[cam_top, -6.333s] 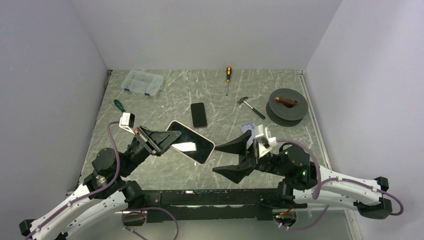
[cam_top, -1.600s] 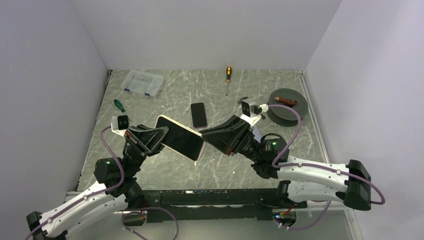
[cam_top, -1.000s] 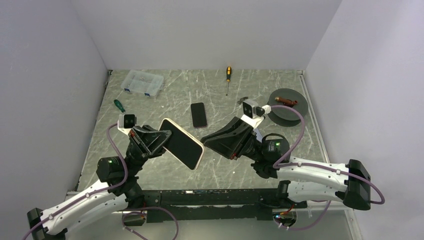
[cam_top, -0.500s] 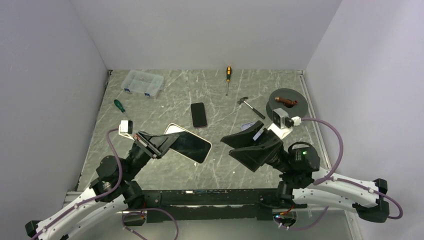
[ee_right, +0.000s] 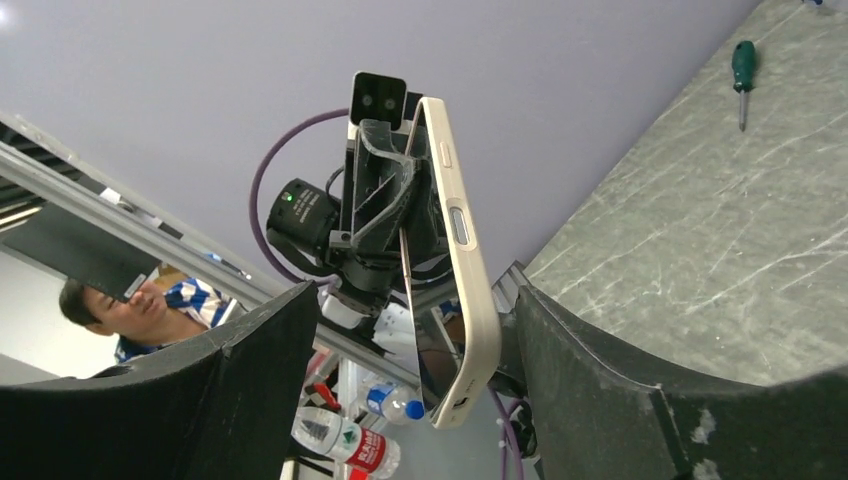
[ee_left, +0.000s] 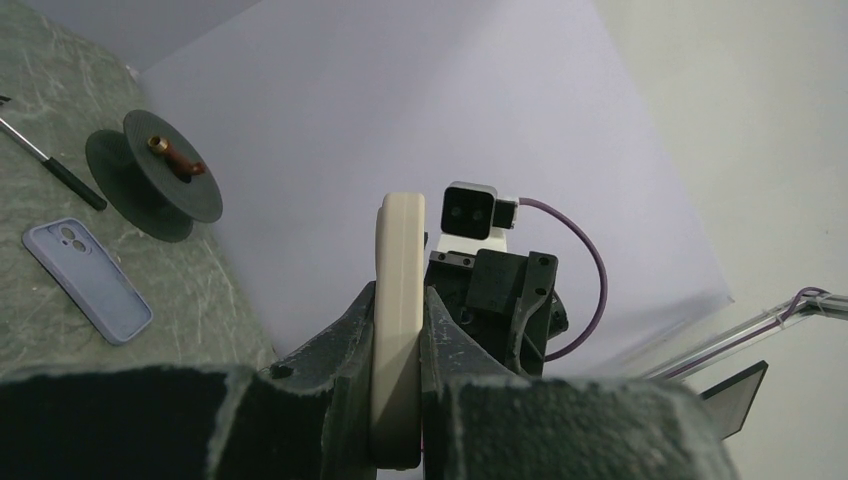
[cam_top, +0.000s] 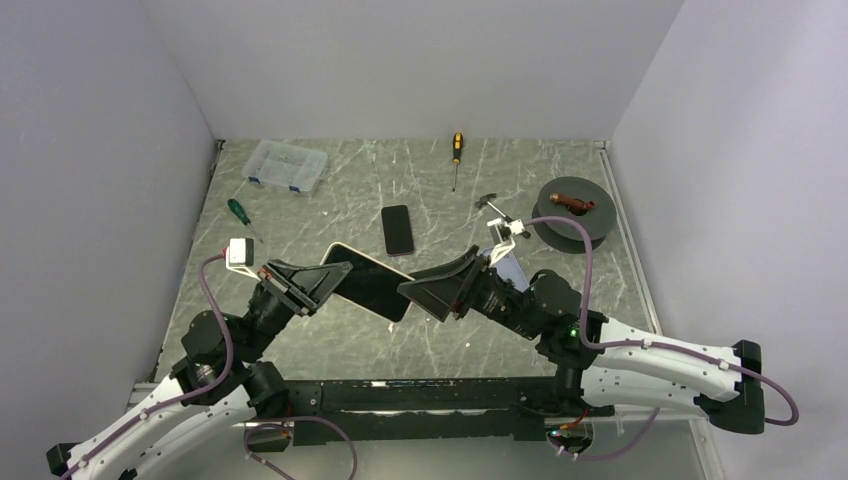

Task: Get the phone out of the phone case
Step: Remove the phone case from the phone.

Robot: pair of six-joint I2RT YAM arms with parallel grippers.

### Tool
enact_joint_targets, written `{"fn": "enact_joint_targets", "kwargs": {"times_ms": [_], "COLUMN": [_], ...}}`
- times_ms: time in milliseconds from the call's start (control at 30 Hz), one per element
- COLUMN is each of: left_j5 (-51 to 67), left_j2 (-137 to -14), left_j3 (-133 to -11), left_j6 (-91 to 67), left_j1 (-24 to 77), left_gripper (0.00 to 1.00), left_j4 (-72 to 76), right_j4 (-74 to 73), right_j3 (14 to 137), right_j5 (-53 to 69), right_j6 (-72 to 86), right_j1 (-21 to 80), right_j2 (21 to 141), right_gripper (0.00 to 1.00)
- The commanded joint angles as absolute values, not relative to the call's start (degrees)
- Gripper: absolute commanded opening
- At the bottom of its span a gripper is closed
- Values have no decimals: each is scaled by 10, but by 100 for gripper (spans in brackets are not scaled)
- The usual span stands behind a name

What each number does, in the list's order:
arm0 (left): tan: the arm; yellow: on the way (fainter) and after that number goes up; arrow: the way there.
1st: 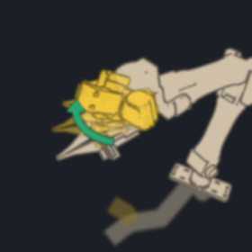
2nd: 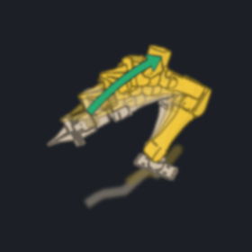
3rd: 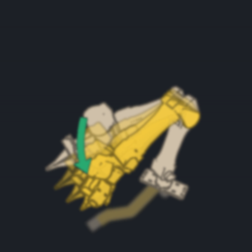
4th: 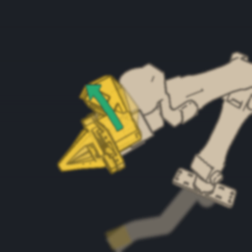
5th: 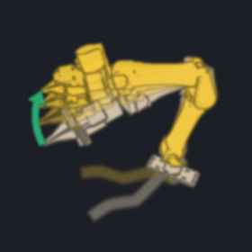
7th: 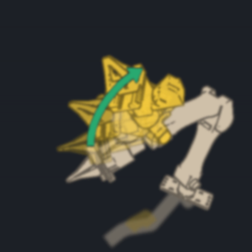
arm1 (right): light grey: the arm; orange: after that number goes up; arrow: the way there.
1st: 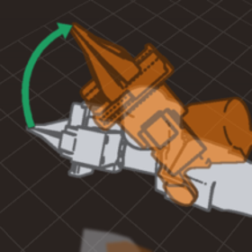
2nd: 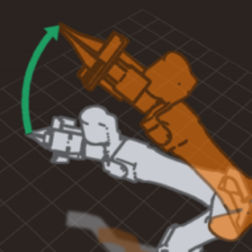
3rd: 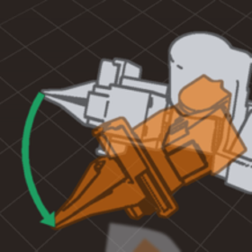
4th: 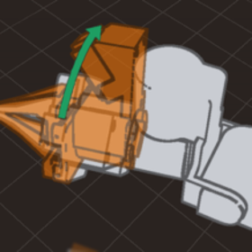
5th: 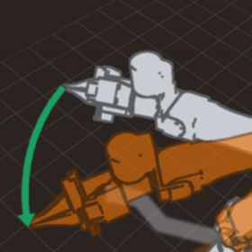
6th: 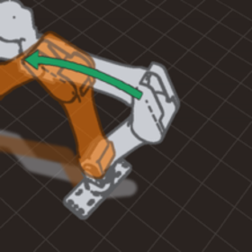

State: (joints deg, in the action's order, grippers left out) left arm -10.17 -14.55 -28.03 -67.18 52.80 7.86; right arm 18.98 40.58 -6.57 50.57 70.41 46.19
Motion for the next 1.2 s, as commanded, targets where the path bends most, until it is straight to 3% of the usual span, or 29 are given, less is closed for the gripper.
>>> {"fn": "enact_joint_targets", "kwargs": {"times_ms": [0, 200, 467, 800, 967, 1167], "left_j5": [-102, -104, -103, -100, -99, -100], "left_j2": [-135, -130, -132, -141, -142, -138], "left_j3": [-299, -298, -292, -286, -279, -260], "left_j6": [-673, -672, -675, -683, -685, -698], "left_j1": [527, 527, 527, 527, 527, 527], "left_gripper": [0, 0, 0, 0, 0, 0], "left_j4": [128, 122, 124, 126, 123, 133], "right_j4": [217, 221, 261, 378, 481, 504], "right_j3": [410, 413, 398, 348, 312, 317], "right_j5": [-89, -86, -87, -78, -75, -74], "right_j6": [529, 539, 551, 594, 614, 618], "right_j1": [707, 707, 706, 700, 701, 700], "right_j2": [463, 483, 485, 474, 475, 481], "right_gripper": [73, 64, 40, 24, 24, 33]}}
